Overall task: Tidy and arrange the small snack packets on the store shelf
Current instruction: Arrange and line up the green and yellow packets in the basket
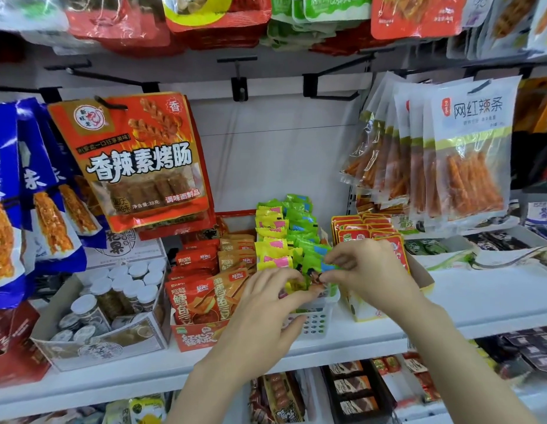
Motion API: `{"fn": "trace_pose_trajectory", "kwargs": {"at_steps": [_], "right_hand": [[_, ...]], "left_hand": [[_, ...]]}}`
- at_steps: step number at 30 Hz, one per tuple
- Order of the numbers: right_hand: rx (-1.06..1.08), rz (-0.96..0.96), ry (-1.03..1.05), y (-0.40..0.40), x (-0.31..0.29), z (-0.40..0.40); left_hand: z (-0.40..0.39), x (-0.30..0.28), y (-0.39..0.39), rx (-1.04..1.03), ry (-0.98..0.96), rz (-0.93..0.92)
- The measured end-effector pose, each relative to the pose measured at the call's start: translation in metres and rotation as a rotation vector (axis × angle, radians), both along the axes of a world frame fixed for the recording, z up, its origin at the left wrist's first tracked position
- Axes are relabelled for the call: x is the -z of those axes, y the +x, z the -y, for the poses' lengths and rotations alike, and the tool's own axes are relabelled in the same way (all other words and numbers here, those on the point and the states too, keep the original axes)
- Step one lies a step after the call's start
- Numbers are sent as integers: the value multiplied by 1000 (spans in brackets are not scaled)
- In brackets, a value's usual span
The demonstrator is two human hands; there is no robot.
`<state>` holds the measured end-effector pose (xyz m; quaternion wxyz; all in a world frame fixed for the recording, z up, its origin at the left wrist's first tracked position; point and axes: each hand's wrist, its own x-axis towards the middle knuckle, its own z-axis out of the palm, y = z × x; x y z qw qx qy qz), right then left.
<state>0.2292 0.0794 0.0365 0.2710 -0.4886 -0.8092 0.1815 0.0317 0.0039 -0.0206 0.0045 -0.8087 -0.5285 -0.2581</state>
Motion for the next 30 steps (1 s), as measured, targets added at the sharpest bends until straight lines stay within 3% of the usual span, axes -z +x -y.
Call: {"fn": "trace_pose_trajectory", "kwargs": {"at_steps": [6,9,12,14,16,20,27,30], "right_hand": [[-140,95,80,-6,3,-3],[-198,122,26,-9,5,-3],[-138,-16,-43,4,0,-10],[-39,-75,86,8,1,-15],[-16,-24,187,2,7,-19],[-41,55,199,-11,27,-25],[-92,-64,253,-14,12,-20],[-107,-281,130,7,-23,-15]], "left_hand": [[-2,-3,-2,29,-41,64],[-3,-4,-2,45,-58,91],[-1,-4,-2,43,-38,111],[0,-5,-1,47,-25,110],[1,-6,-1,51,-24,110],[2,-6,0,49,-21,112],[4,-7,-2,60,-18,117],[5,-7,-3,58,-17,121]]}}
